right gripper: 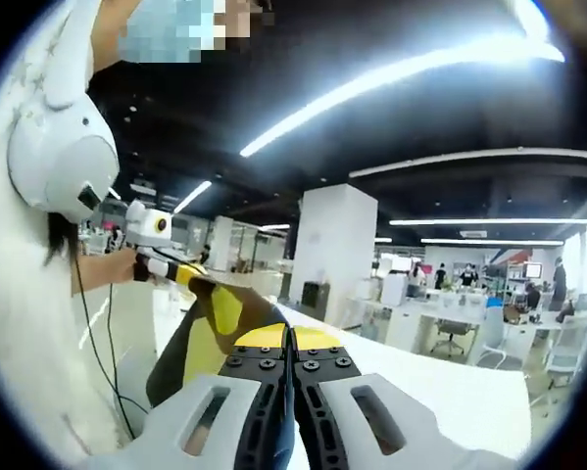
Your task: Fold the garment on the visible template until the final outline fits inside the template.
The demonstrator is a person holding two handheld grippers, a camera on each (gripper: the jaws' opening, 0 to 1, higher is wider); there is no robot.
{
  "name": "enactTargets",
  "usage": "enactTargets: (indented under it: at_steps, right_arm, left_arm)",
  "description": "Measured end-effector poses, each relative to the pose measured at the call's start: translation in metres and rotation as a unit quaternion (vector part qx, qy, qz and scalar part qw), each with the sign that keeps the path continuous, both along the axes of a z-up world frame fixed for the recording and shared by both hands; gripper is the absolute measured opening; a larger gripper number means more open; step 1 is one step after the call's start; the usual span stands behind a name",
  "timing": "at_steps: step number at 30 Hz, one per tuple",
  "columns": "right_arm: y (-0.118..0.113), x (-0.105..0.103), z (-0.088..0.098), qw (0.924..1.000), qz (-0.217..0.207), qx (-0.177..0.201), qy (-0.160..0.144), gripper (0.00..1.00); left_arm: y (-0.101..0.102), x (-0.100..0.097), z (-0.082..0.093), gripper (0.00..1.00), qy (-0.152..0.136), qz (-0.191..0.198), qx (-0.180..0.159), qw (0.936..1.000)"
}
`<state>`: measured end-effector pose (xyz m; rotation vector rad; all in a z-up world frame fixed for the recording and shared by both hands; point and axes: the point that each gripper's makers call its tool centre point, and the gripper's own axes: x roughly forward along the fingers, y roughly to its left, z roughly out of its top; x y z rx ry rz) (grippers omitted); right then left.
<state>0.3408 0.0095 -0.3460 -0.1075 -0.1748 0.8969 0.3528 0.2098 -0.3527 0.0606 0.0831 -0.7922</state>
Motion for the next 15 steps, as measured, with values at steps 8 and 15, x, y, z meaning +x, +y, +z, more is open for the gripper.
enactTargets:
  at_steps: [8,15]
  right_arm:
    - [0.002,0.053,-0.052,0.9982,-0.025,0.002,0.054,0.01]
    - [0.005,0.095,-0.073,0.9967,-0.038,-0.010,0.071,0.01]
  left_arm:
    - [0.002,0.044,-0.046,0.00,0.034,-0.001,0.005,0.9994]
    - [0.003,0.087,-0.065,0.00,0.043,0.000,0.007,0.9991]
